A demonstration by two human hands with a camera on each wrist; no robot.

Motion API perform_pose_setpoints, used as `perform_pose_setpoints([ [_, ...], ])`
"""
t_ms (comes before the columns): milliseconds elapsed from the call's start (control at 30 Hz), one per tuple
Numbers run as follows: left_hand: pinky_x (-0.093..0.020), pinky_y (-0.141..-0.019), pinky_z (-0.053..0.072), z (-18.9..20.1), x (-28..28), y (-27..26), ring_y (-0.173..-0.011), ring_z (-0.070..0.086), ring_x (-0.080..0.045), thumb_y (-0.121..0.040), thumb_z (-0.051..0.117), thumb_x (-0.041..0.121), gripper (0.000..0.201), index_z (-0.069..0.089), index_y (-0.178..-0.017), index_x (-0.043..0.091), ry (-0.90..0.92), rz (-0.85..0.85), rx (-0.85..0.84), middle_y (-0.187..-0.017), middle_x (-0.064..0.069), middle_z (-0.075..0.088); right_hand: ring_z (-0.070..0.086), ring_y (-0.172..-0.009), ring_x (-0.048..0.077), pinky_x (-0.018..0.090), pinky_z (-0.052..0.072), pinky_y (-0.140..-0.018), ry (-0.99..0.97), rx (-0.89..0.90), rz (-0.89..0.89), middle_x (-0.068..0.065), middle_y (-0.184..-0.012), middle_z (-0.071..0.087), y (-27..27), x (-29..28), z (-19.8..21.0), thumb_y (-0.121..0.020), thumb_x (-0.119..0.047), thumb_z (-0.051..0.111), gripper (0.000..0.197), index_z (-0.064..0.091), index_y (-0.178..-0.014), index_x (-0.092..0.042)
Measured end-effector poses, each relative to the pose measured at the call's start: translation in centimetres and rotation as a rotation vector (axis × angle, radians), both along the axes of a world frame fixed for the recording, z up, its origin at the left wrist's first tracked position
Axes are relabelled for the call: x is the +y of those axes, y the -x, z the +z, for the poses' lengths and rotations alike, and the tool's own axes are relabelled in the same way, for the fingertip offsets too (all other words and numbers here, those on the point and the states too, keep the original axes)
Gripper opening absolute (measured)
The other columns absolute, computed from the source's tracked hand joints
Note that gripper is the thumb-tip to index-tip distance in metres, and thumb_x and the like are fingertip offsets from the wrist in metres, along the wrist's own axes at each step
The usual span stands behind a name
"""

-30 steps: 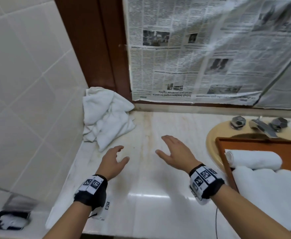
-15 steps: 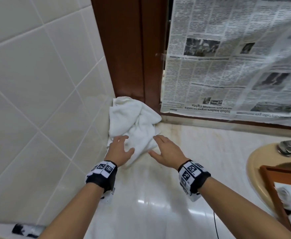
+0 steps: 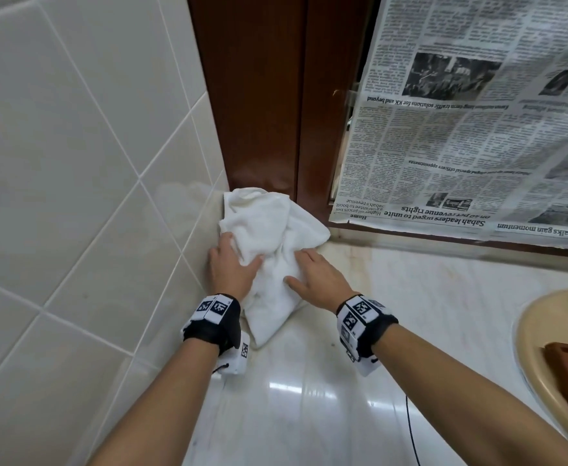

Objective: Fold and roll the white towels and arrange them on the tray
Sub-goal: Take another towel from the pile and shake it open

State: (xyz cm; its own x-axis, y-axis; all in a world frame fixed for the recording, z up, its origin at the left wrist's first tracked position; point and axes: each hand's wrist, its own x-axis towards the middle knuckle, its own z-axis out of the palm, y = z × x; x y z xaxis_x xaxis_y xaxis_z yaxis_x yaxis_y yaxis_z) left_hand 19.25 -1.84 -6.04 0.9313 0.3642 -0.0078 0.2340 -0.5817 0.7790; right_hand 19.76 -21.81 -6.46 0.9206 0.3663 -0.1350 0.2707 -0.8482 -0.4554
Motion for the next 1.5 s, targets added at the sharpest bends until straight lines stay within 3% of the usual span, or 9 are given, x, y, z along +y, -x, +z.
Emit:
perform_pose_setpoints([
  [233, -0.014, -0.072, 0.045, 2.6, -0.2, 4.2, -0.078, 0.056, -0.002, -0.077, 0.080, 0.012, 0.054, 0.053, -0.119, 0.032, 0.154, -0.261, -0.162, -0.111, 0.014, 0.057, 0.043, -0.134, 0.025, 0.046, 0.047, -0.101, -0.226, -0.279, 0.025, 0.006, -0.150, 0.038, -0.6, -0.9, 2.9, -0.094, -0.034, 0.062, 0.064, 0.038, -0.147, -0.010],
  [433, -0.012, -0.072, 0.041, 5.1, -0.8, 9.3, -0.076, 0.053, -0.005, -0.082, 0.071, 0.004, 0.040, 0.064, -0.110, 0.032, 0.135, -0.553, -0.194, -0.113, 0.017, 0.057, 0.043, -0.127, 0.022, 0.035, 0.049, -0.088, -0.090, -0.404, 0.236, -0.008, -0.156, 0.032, 0.0, -1.6, 7.5, -0.087, -0.025, 0.066, 0.073, 0.034, -0.152, -0.038],
  [533, -0.013, -0.070, 0.040, 5.2, -0.6, 11.3, -0.079, 0.052, -0.002, -0.082, 0.065, -0.002, 0.044, 0.065, -0.110, 0.031, 0.146, -0.572, -0.220, -0.113, 0.014, 0.058, 0.057, -0.102, 0.019, 0.042, 0.052, -0.085, -0.005, -0.231, 0.365, -0.007, -0.115, 0.066, 1.4, -1.4, 8.0, -0.088, -0.021, 0.066, 0.032, 0.067, -0.119, -0.029],
  [600, -0.018, -0.068, 0.043, 4.9, -0.3, 12.4, -0.077, 0.052, -0.007, -0.081, 0.063, -0.001, 0.047, 0.064, -0.110, 0.036, 0.124, -0.541, -0.229, -0.116, 0.016, 0.059, 0.060, -0.077, 0.018, 0.044, 0.052, -0.071, -0.076, -0.181, 0.342, -0.011, -0.080, 0.063, 2.9, -2.2, 7.8, -0.086, -0.019, 0.066, 0.002, 0.066, -0.088, -0.019],
  [733, -0.016, -0.064, 0.043, 5.4, -0.3, 14.6, -0.075, 0.052, -0.012, -0.081, 0.068, 0.017, 0.035, 0.064, -0.109, 0.039, 0.141, -0.539, -0.208, -0.117, 0.020, 0.059, 0.063, -0.074, 0.011, 0.028, 0.052, -0.067, -0.305, -0.074, 0.228, -0.016, -0.083, 0.062, 7.1, -4.1, 8.1, -0.084, -0.020, 0.071, 0.013, 0.066, -0.097, -0.018],
  [900, -0.013, -0.068, 0.045, 6.8, -2.5, 16.6, -0.079, 0.055, -0.011, -0.082, 0.069, 0.001, 0.045, 0.064, -0.112, 0.033, 0.199, -0.653, -0.206, -0.114, 0.020, 0.060, 0.059, -0.082, 0.015, 0.031, 0.051, -0.068, -0.359, -0.132, 0.176, 0.000, -0.090, 0.061, 11.3, -5.0, 7.5, -0.086, -0.046, 0.061, 0.037, 0.065, -0.090, -0.009],
  [1067, -0.018, -0.058, 0.047, 6.0, -3.0, 18.1, -0.077, 0.060, -0.005, -0.083, 0.074, 0.015, 0.034, 0.060, -0.109, 0.031, 0.176, -0.531, -0.116, -0.104, 0.016, 0.064, 0.055, -0.078, 0.001, 0.012, 0.037, -0.062, -0.478, -0.251, 0.086, -0.004, -0.101, 0.063, 15.1, -6.5, 9.7, -0.095, -0.025, 0.064, 0.022, 0.072, -0.086, -0.007],
  [1233, -0.017, -0.059, 0.038, 3.6, -2.1, 20.1, -0.065, 0.056, -0.003, -0.084, 0.078, 0.033, 0.012, 0.068, -0.078, 0.030, 0.069, -0.549, -0.050, -0.069, 0.015, 0.063, 0.047, -0.058, 0.008, 0.020, 0.035, -0.056, -0.516, -0.226, 0.023, 0.009, -0.068, 0.057, 18.9, -10.5, 12.7, -0.099, -0.028, 0.060, 0.038, 0.059, -0.069, -0.005],
  [1500, -0.022, -0.074, 0.048, 6.1, -2.9, 24.0, -0.082, 0.067, -0.009, -0.085, 0.074, 0.041, 0.023, 0.076, -0.093, 0.019, 0.184, -0.552, -0.092, -0.087, 0.008, 0.074, 0.050, -0.054, 0.013, 0.026, 0.035, -0.056, -0.504, -0.204, -0.151, 0.010, -0.057, 0.056, 26.0, -21.1, 14.5, -0.097, -0.023, 0.063, 0.037, 0.053, -0.065, -0.009],
])
